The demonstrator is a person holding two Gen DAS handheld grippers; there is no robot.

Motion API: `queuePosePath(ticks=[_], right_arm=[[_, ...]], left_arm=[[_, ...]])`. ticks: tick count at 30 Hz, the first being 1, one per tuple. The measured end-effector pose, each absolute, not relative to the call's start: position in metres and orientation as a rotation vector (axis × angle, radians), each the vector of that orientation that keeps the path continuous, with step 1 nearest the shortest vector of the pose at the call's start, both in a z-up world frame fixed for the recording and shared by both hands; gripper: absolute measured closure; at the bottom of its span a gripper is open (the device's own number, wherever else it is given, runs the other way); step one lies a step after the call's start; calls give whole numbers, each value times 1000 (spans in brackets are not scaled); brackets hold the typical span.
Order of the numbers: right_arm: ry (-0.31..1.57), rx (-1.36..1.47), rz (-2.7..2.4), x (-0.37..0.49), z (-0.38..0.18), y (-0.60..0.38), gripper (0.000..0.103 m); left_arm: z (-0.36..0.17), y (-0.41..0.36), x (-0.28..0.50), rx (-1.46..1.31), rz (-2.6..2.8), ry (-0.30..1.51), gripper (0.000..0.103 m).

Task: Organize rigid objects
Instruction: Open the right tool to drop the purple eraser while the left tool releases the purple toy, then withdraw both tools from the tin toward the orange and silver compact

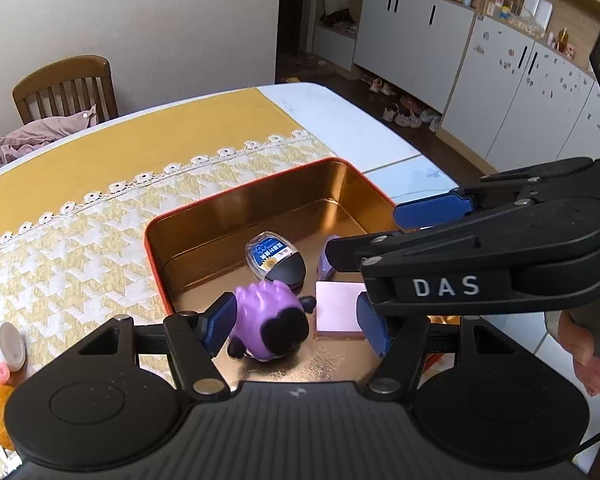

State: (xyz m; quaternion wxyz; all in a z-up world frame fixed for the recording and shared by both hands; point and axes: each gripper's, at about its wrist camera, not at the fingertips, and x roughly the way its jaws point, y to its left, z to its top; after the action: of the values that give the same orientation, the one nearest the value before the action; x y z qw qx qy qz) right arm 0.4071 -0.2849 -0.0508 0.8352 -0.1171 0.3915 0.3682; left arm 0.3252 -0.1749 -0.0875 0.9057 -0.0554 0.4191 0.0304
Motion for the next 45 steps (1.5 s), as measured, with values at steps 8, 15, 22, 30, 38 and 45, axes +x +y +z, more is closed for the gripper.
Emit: queuePosePath(ticks=[8, 15, 22, 30, 38, 45], right_arm=[[790, -201, 799, 390, -27, -296, 37], [751, -181, 826, 369, -10, -303, 24], [729, -161, 864, 344, 1, -306, 16], [692, -163, 895, 309, 5, -303, 11], [673, -168, 941, 277, 0, -288, 0], [685, -166, 988, 256, -8, -261, 0]], left_arm=[[-66, -173, 301, -115, 58, 808, 37], [-46, -166, 272, -151, 37, 762, 31], [-33, -151, 240, -164, 60, 713, 30], [-22, -128, 199, -174, 131, 654, 23], [-25, -89, 163, -219, 207, 651, 21], [-31, -48, 139, -270, 278, 633, 21]])
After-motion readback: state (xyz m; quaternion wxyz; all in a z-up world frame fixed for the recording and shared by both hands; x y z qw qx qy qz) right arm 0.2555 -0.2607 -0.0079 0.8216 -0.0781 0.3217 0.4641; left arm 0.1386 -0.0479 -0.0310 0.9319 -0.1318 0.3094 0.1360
